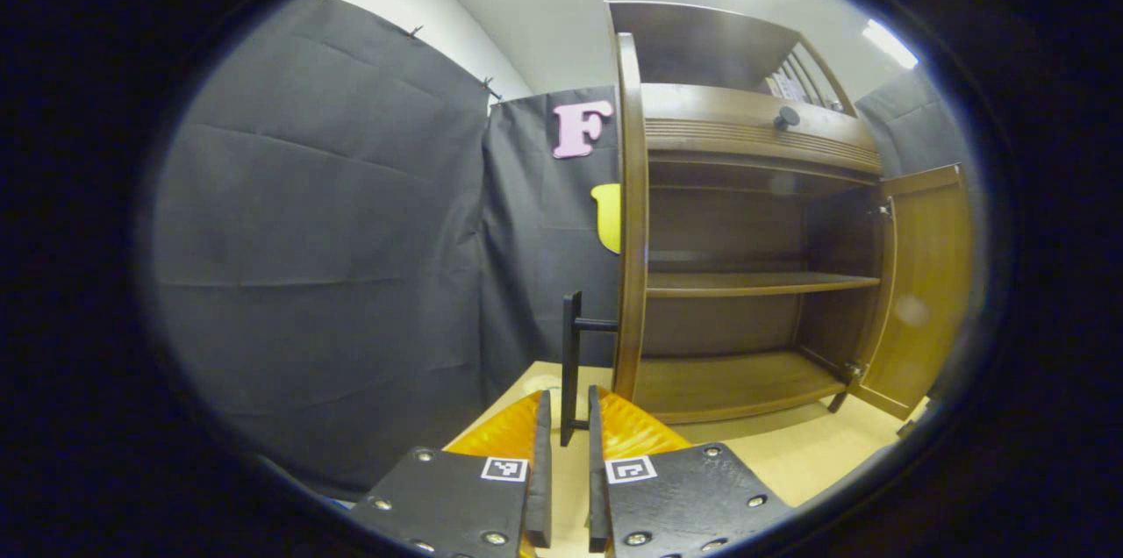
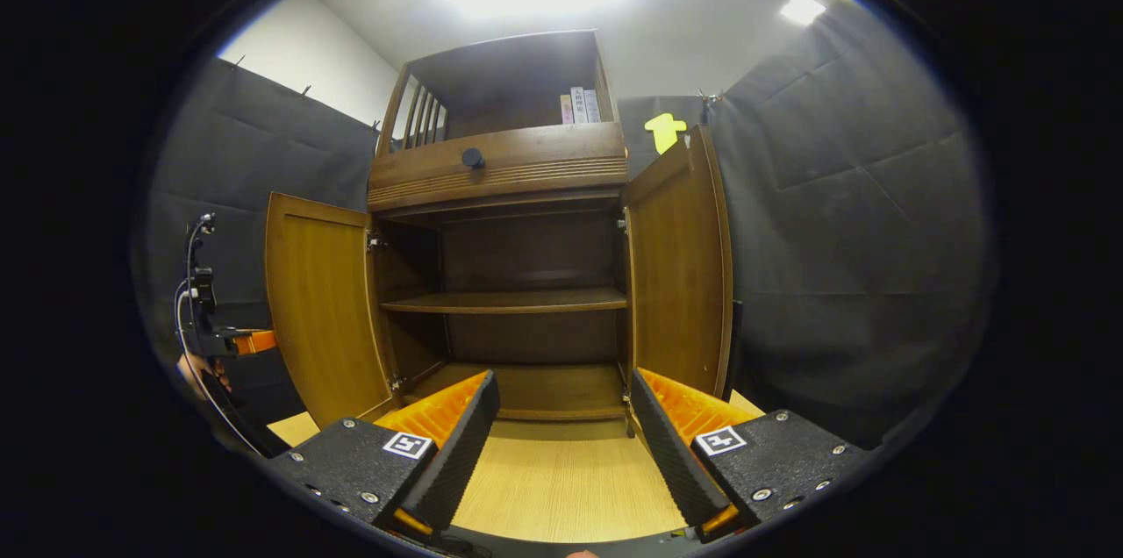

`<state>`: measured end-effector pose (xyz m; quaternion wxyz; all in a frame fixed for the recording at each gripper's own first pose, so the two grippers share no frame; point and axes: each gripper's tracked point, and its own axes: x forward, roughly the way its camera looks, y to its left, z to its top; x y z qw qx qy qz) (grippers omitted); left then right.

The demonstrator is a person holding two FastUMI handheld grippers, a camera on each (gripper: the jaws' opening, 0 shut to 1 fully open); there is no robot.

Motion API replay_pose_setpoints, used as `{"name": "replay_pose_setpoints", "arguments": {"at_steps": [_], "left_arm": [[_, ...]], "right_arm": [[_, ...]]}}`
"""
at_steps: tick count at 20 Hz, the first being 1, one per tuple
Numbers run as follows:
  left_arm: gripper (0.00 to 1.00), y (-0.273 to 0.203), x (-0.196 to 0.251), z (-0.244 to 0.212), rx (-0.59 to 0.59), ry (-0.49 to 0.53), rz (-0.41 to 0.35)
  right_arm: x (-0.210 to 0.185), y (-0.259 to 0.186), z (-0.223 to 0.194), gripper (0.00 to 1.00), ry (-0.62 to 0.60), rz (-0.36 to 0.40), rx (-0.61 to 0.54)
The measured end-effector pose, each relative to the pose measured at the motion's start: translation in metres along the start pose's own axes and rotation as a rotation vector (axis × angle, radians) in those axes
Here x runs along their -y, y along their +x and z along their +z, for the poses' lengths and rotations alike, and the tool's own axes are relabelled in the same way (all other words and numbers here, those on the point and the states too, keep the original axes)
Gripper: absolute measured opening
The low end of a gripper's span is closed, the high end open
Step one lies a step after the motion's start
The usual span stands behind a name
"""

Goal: Open the right door of the double-door shoe cabinet with the right hand, and open the left door with the left hand.

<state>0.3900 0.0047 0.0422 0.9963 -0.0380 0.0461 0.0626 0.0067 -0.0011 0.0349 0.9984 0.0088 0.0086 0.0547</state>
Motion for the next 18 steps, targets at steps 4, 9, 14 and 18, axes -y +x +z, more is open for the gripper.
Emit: {"name": "replay_pose_setpoints", "arguments": {"at_steps": [4,9,14,18], "left_arm": [[0.13,-0.006,0.002,0.003,0.006,-0.008,0.002],[0.22,-0.023,0.006,0.021,0.050,0.017,-0.044],[0.17,-0.048,0.026,0.039,0.076,0.003,-0.094],[0.13,-0.096,0.052,0.053,0.078,0.008,-0.126]], "right_arm": [[0.002,-0.007,0.001,0.93,0.002,-0.005,0.004],[0.011,-0.017,0.006,0.93,0.007,-0.039,0.017],[0.015,-0.025,0.013,0.93,0.018,-0.062,0.031],[0.022,-0.033,0.016,0.93,0.009,-0.078,0.041]]}}
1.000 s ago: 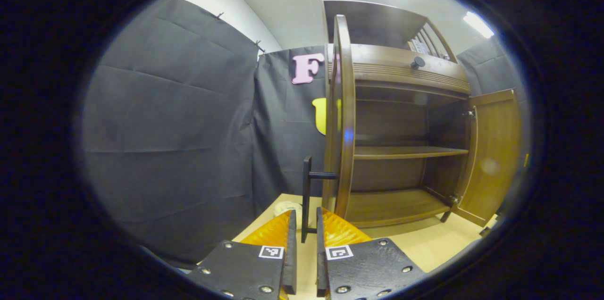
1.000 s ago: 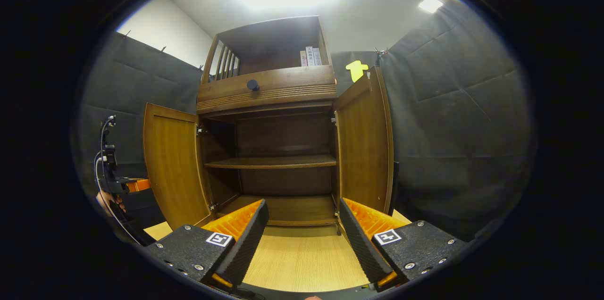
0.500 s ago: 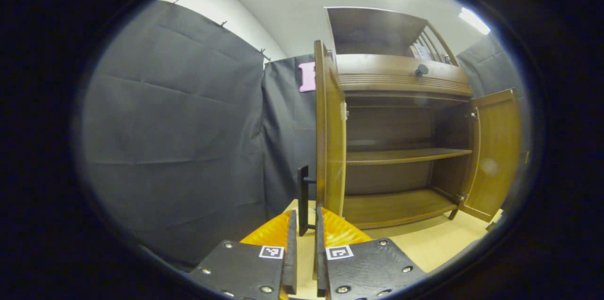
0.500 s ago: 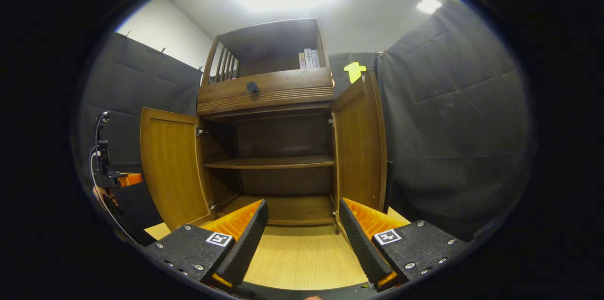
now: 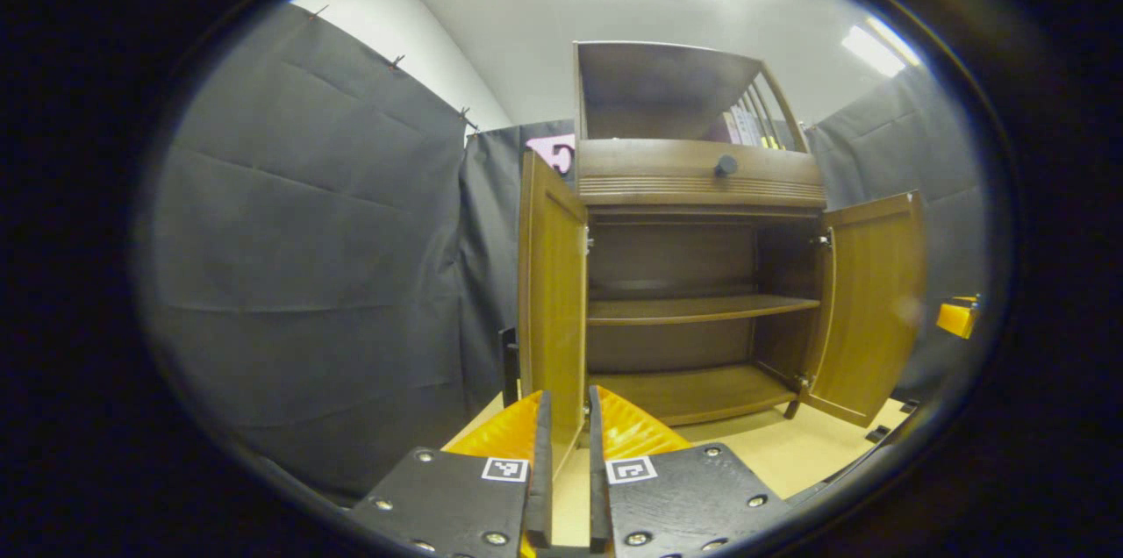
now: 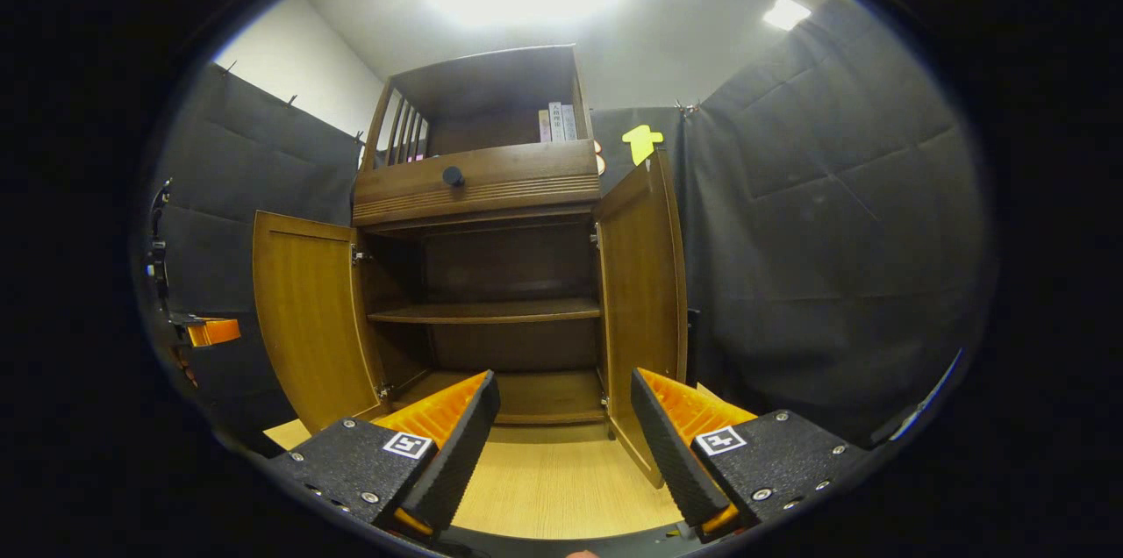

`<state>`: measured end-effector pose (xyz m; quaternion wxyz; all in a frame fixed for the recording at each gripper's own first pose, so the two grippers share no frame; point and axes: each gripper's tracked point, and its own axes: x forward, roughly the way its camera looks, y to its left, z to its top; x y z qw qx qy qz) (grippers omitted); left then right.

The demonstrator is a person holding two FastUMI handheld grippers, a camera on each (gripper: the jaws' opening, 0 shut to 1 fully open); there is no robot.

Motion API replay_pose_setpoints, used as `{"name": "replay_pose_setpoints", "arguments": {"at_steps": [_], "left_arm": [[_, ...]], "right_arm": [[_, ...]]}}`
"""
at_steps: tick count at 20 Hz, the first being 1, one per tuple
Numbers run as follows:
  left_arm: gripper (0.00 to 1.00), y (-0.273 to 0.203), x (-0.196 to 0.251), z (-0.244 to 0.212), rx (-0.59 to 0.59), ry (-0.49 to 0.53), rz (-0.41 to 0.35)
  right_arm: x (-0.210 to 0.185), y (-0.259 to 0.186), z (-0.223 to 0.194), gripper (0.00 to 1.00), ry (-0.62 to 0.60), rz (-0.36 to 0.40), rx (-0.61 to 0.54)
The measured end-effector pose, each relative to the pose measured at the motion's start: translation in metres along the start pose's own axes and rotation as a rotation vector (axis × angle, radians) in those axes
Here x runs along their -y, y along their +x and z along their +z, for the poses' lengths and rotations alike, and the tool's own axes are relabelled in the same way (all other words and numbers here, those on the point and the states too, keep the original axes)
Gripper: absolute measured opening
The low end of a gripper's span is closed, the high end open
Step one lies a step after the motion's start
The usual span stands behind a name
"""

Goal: Open the right door of the double-door shoe cabinet with the right hand, and open the left door with the left hand.

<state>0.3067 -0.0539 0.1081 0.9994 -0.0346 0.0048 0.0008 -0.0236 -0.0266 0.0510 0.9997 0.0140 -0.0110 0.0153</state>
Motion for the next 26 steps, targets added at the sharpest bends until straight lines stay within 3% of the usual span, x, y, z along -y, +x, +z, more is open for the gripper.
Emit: {"name": "replay_pose_setpoints", "arguments": {"at_steps": [1,5,7,8,9,13,14,15,25,26], "left_arm": [[0.22,-0.011,0.006,0.004,0.004,-0.003,-0.007],[0.22,-0.045,0.020,0.007,0.003,0.012,-0.016],[0.13,-0.057,0.025,0.004,0.000,0.013,-0.014],[0.22,-0.062,0.027,0.000,-0.003,0.012,-0.012],[0.17,-0.067,0.028,-0.002,-0.004,0.009,-0.007],[0.17,-0.078,0.028,-0.007,-0.002,-0.009,0.014],[0.22,-0.079,0.029,-0.006,0.000,-0.006,0.013],[0.13,-0.079,0.028,-0.005,0.003,-0.002,0.016],[0.95,-0.091,0.026,0.000,0.018,0.048,0.040],[0.96,-0.093,0.028,0.000,0.017,0.053,0.044]], "right_arm": [[0.004,-0.003,-0.002,0.93,0.000,-0.003,0.002],[0.010,-0.013,-0.006,0.91,0.012,-0.023,-0.003],[0.010,-0.017,-0.011,0.93,0.012,-0.027,-0.011],[0.010,-0.018,-0.012,0.91,0.009,-0.029,-0.011],[0.010,-0.020,-0.014,0.91,0.005,-0.031,-0.012],[0.006,-0.021,-0.020,0.93,-0.001,-0.019,-0.022],[0.004,-0.021,-0.020,0.93,-0.001,-0.017,-0.023],[0.004,-0.019,-0.019,0.93,-0.001,-0.016,-0.021],[0.005,-0.018,-0.017,0.93,-0.001,-0.022,-0.011],[0.005,-0.018,-0.017,0.92,-0.001,-0.024,-0.011]]}}
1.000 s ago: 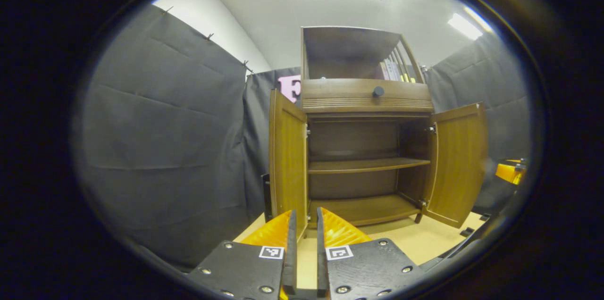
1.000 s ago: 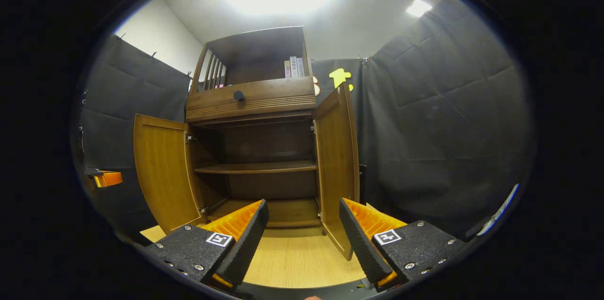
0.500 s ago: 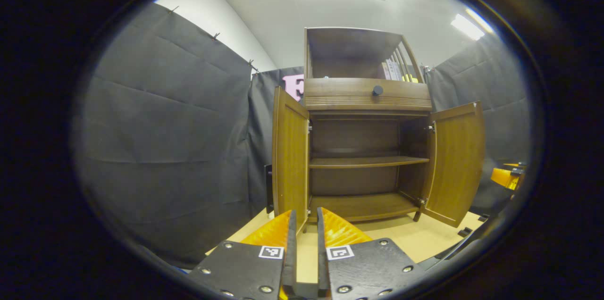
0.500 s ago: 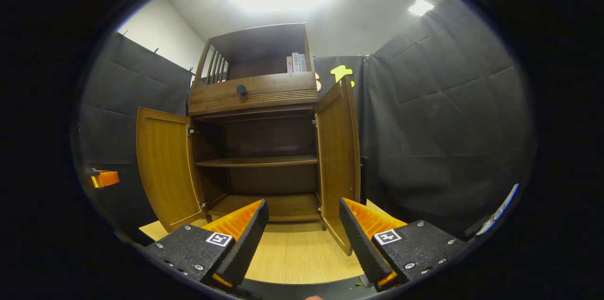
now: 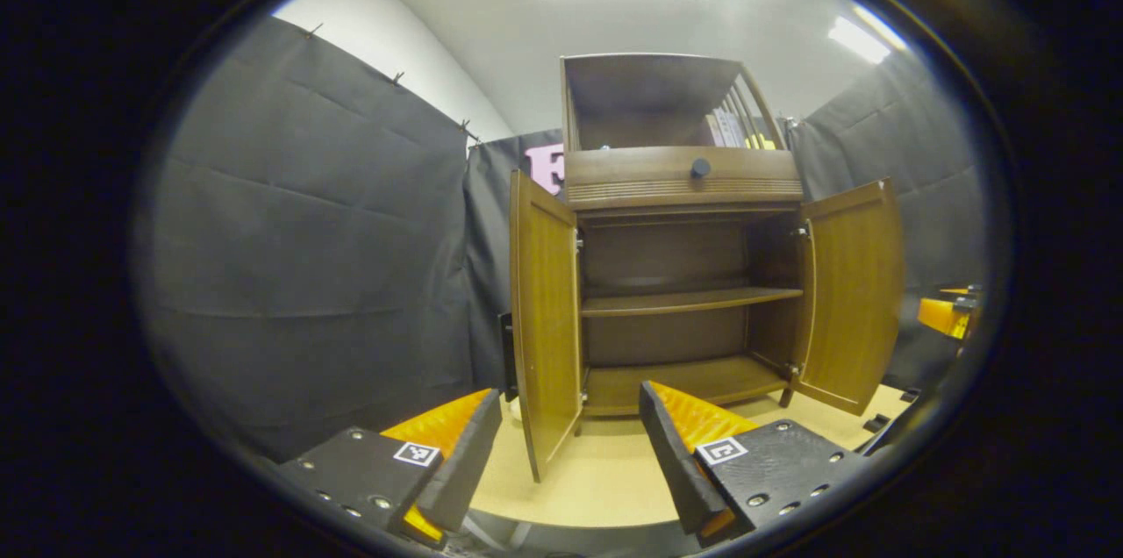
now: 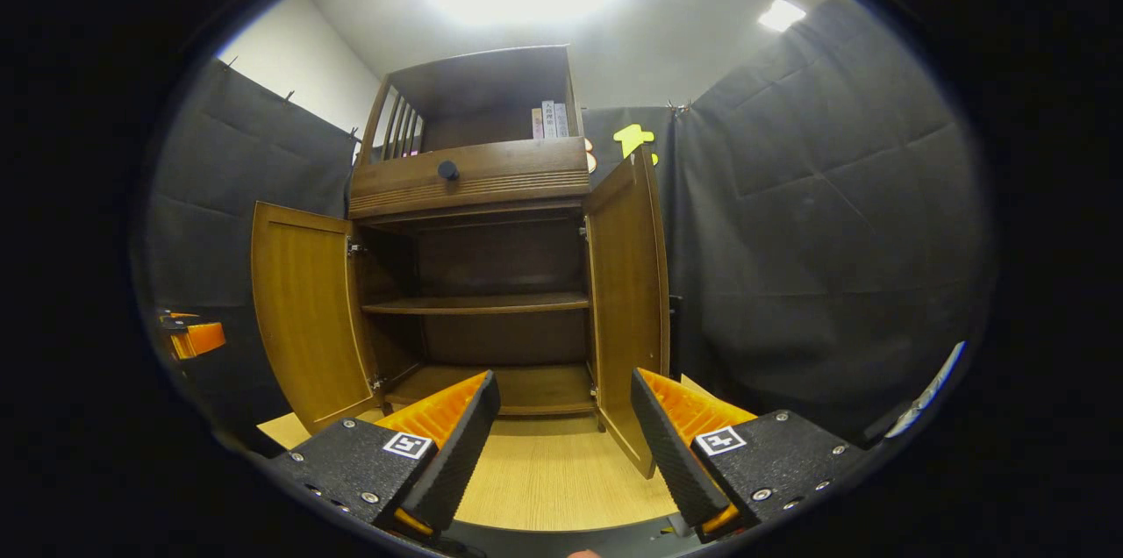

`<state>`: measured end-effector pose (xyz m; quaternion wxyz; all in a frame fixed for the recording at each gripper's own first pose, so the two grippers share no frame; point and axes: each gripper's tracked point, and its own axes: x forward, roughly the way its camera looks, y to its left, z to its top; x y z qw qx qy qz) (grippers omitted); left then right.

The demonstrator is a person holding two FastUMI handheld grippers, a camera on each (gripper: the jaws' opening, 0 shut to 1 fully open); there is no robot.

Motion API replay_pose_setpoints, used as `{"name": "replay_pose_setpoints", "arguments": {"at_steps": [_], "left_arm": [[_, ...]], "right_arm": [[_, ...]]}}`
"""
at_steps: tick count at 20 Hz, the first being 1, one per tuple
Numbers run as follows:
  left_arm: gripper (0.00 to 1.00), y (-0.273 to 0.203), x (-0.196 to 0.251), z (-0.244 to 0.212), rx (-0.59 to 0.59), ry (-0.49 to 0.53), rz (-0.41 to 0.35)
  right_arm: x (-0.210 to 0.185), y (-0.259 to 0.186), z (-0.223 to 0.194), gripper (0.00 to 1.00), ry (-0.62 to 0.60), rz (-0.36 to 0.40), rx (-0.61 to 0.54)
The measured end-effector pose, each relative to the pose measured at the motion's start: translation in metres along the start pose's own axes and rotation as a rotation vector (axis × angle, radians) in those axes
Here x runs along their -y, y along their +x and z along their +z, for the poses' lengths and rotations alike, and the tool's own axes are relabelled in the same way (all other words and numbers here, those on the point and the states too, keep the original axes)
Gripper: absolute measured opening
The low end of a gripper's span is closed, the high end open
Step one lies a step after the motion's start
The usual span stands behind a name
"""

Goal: Open the right door of the double-door shoe cabinet with the right hand, and open the left door with the left hand.

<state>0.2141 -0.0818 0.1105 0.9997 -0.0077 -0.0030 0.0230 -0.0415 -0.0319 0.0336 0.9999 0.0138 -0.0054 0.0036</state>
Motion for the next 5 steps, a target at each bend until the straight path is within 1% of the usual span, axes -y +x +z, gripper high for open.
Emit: {"name": "replay_pose_setpoints", "arguments": {"at_steps": [2,4,5], "left_arm": [[0.96,-0.0023,0.0014,-0.0002,0.001,0.001,0.002],[0.96,-0.0046,-0.0002,0.0016,0.004,0.002,0.007],[0.96,-0.0055,-0.0014,0.0017,0.003,0.003,0.012]], "right_arm": [[-0.0009,0.0011,-0.0004,0.93,0.002,-0.001,-0.001],[-0.0003,0.0014,-0.0010,0.93,0.004,-0.001,-0.002],[-0.0005,0.0019,-0.0008,0.92,0.005,-0.002,-0.002]]}}
